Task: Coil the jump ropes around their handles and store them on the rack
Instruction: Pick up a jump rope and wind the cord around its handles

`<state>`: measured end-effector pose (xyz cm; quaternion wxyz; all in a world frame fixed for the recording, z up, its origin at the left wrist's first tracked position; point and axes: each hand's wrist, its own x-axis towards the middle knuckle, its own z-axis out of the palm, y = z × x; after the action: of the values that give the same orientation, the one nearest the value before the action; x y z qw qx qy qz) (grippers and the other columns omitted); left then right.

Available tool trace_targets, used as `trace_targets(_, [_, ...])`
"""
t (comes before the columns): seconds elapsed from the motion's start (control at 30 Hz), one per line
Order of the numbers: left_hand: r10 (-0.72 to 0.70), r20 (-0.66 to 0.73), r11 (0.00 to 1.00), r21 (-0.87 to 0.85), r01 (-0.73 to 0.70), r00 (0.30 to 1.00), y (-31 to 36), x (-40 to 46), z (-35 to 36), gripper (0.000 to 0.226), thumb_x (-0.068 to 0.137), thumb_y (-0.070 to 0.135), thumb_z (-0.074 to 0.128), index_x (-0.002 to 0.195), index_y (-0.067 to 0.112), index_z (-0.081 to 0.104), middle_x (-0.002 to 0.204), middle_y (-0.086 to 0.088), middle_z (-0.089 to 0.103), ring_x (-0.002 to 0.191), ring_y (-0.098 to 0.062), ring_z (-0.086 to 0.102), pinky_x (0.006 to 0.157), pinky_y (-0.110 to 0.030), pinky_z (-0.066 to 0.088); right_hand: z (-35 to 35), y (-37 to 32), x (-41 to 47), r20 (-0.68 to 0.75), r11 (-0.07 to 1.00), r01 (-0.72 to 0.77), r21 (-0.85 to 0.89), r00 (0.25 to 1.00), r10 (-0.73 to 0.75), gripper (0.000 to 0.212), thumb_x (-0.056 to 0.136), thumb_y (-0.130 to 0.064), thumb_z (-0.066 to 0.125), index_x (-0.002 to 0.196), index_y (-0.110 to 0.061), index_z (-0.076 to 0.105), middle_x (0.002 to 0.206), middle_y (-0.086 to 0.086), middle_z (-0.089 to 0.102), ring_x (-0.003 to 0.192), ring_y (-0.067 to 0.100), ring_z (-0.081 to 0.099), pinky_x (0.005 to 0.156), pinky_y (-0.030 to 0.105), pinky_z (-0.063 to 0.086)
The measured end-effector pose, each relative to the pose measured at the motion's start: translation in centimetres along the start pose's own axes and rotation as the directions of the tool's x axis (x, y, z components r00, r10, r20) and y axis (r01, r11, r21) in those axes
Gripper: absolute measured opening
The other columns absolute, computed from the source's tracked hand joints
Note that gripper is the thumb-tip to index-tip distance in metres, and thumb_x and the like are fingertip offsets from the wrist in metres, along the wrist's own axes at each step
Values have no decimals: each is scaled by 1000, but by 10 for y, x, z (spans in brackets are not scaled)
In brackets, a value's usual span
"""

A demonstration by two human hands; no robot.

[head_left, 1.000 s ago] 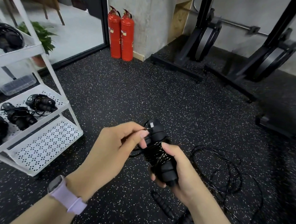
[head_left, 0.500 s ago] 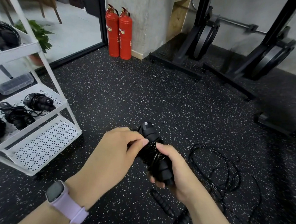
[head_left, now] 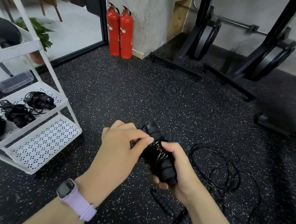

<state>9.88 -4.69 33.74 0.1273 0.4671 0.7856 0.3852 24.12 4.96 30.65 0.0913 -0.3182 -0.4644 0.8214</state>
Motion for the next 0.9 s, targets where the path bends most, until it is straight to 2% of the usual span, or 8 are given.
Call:
trace_targets(0.07, [-123, -99, 974, -203, 101, 987, 6, -1, 3, 3, 84, 46, 72, 86, 45, 74, 79, 15, 63, 85, -3, 55, 74, -17, 38, 2, -3, -1, 13, 998, 27, 63, 1000, -28, 41, 71, -60, 65, 87, -25, 78, 83, 10, 69, 46, 18, 50, 32, 18, 30])
trace_targets(0.13, [-174, -142, 945, -303, 124, 975, 8, -1, 3, 9, 82, 37, 79, 82, 40, 72, 76, 12, 67, 75, -2, 61, 67, -7, 41, 2, -5, -2, 33, 996, 32, 82, 999, -34, 41, 72, -60, 65, 88, -25, 78, 85, 11, 69, 46, 17, 51, 32, 18, 31])
trace_targets(0.2, [-182, -133, 935, -329, 130, 974, 6, -1, 2, 11, 81, 35, 81, 77, 35, 70, 76, 14, 69, 75, -1, 63, 67, -8, 44, 2, -6, -5, 46, 997, 32, 68, 998, -35, 43, 73, -60, 65, 91, -24, 78, 86, 10, 70, 46, 17, 52, 32, 18, 32])
trace_targets(0.3, [-161, -119, 951, -284, 122, 980, 5, -3, 2, 7, 84, 38, 77, 79, 36, 72, 79, 16, 67, 79, -5, 62, 68, -19, 47, 2, -5, -7, 36, 997, 40, 61, 998, -42, 47, 73, -59, 64, 95, -21, 77, 85, 11, 70, 46, 17, 51, 32, 18, 31])
trace_targets(0.47, [8, -62, 989, -147, -17, 998, 8, -4, -1, 13, 92, 25, 72, 85, 37, 73, 92, 24, 64, 93, -3, 58, 77, -8, 39, -3, -9, -8, 15, 996, 67, 56, 998, -68, 49, 71, -58, 64, 98, -18, 76, 85, 13, 65, 46, 18, 48, 33, 18, 30])
trace_targets(0.6, [106, -3, 988, -111, -106, 994, 10, -4, -5, 14, 93, 24, 68, 91, 36, 75, 99, 29, 64, 104, -4, 57, 87, -7, 38, -9, -11, -13, 34, 997, 68, 25, 997, -69, 51, 74, -59, 62, 101, -17, 74, 84, 14, 59, 46, 17, 47, 33, 19, 30])
trace_targets(0.77, [234, 12, 972, -36, -234, 972, 9, 0, -5, 17, 96, 18, 66, 97, 31, 76, 95, 21, 64, 102, -11, 57, 85, -18, 43, -13, -9, -14, 48, 1000, 29, -12, 998, -28, 49, 74, -60, 62, 96, -18, 75, 91, 23, 51, 46, 19, 45, 33, 20, 30])
trace_targets(0.9, [272, 64, 962, 4, -273, 960, 6, 2, -8, 15, 98, 18, 64, 96, 28, 75, 91, 21, 62, 100, -9, 56, 85, -19, 43, -15, -8, -14, 67, 1000, -8, 2, 998, 8, 54, 72, -59, 64, 101, -13, 71, 88, 18, 60, 46, 18, 46, 33, 19, 30])
